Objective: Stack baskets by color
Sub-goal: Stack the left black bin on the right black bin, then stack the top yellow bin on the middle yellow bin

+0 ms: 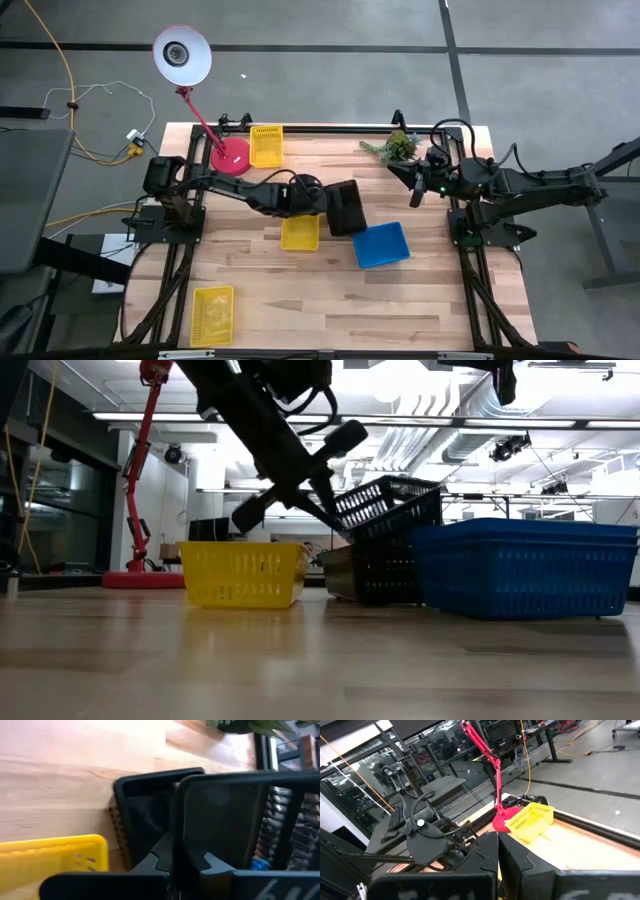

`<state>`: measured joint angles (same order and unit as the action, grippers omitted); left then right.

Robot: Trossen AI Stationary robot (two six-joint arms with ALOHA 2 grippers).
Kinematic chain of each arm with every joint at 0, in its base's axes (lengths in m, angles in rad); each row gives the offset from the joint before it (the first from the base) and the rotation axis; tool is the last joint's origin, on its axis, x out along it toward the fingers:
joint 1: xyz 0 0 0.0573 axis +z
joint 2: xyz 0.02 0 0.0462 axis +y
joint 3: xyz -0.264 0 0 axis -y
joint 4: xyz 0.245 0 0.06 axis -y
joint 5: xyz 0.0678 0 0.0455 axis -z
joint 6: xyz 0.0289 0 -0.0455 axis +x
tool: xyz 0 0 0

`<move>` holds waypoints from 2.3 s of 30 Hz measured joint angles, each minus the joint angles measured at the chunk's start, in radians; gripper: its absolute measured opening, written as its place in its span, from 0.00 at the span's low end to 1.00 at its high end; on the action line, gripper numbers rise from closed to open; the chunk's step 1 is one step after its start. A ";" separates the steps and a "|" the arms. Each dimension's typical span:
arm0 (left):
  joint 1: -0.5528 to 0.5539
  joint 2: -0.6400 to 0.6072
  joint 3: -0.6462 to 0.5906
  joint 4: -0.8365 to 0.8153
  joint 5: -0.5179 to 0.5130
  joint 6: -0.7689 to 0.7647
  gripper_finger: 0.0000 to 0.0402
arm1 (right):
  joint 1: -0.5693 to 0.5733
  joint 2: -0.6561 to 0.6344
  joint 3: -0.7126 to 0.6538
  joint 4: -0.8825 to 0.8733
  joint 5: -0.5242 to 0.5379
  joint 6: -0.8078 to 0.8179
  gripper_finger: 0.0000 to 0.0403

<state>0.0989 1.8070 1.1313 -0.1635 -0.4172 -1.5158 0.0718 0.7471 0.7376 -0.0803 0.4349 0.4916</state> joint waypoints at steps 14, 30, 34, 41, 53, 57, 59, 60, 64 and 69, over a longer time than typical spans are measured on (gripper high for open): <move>0.003 -0.006 0.000 -0.013 -0.024 0.081 0.05 | 0.000 0.000 0.000 -0.018 0.000 0.000 0.00; 0.039 -0.049 0.001 0.007 0.023 0.202 0.42 | 0.000 0.000 0.000 -0.040 -0.014 0.001 0.00; 0.082 -0.126 0.001 0.003 0.021 0.335 0.47 | 0.000 0.000 0.000 -0.041 -0.025 0.002 0.00; 0.121 -0.318 0.001 -0.005 0.024 0.645 0.49 | 0.000 0.014 0.000 -0.043 -0.027 0.036 0.00; -0.133 -0.698 -0.146 0.006 -0.094 0.975 0.49 | 0.000 0.194 0.000 0.068 -0.155 0.051 0.00; -0.210 -0.836 -0.301 0.112 -0.159 0.979 0.49 | 0.000 0.210 0.000 0.107 -0.157 0.030 0.00; -0.235 -0.896 -0.379 0.210 -0.129 1.022 0.49 | 0.000 0.207 0.000 0.145 -0.160 0.002 0.00; -0.243 -0.923 -0.413 0.252 -0.092 1.048 0.49 | 0.000 0.203 0.000 0.160 -0.168 -0.020 0.00; -0.250 -0.994 -0.493 0.301 0.024 1.102 0.49 | 0.000 0.200 0.000 0.242 -0.228 -0.108 0.00; -0.249 -1.010 -0.515 0.278 0.047 1.141 0.49 | 0.000 0.200 0.001 0.273 -0.263 -0.161 0.00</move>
<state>-0.1505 0.7975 0.6167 0.1143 -0.3697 -0.3746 0.0719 0.9476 0.7383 0.1922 0.1720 0.3310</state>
